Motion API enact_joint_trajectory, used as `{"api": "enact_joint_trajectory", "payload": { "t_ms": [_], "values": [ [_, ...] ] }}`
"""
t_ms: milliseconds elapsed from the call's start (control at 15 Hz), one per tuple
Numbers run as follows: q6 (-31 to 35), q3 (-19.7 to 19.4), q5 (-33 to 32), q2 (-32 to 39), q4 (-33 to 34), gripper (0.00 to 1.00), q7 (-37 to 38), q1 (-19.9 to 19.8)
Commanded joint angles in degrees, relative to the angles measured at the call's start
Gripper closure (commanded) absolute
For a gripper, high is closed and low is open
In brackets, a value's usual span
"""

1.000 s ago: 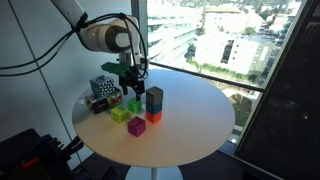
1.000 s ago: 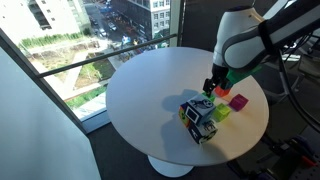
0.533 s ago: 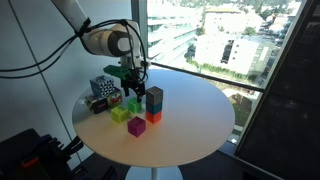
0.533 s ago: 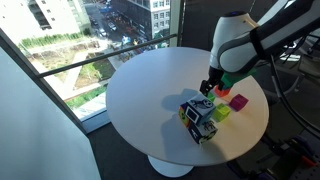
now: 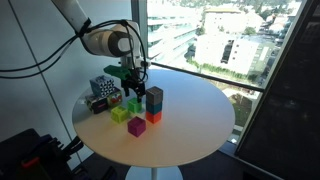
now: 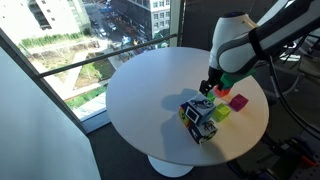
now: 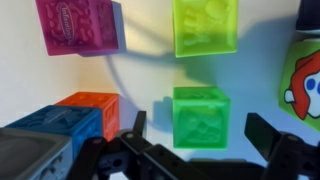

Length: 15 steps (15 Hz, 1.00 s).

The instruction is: Put the green block on top of the grey block

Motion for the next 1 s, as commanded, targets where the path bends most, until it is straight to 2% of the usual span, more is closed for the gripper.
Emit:
{"api": "enact_joint_trajectory", "payload": {
  "t_ms": [0,933],
  "values": [
    [0.0,-0.28,0.27,0.18,0.27,0.0,-0.01,0.23],
    [1.74,-0.32,0.67,3.38,2.22,0.0,0.15,0.22]
  ]
}}
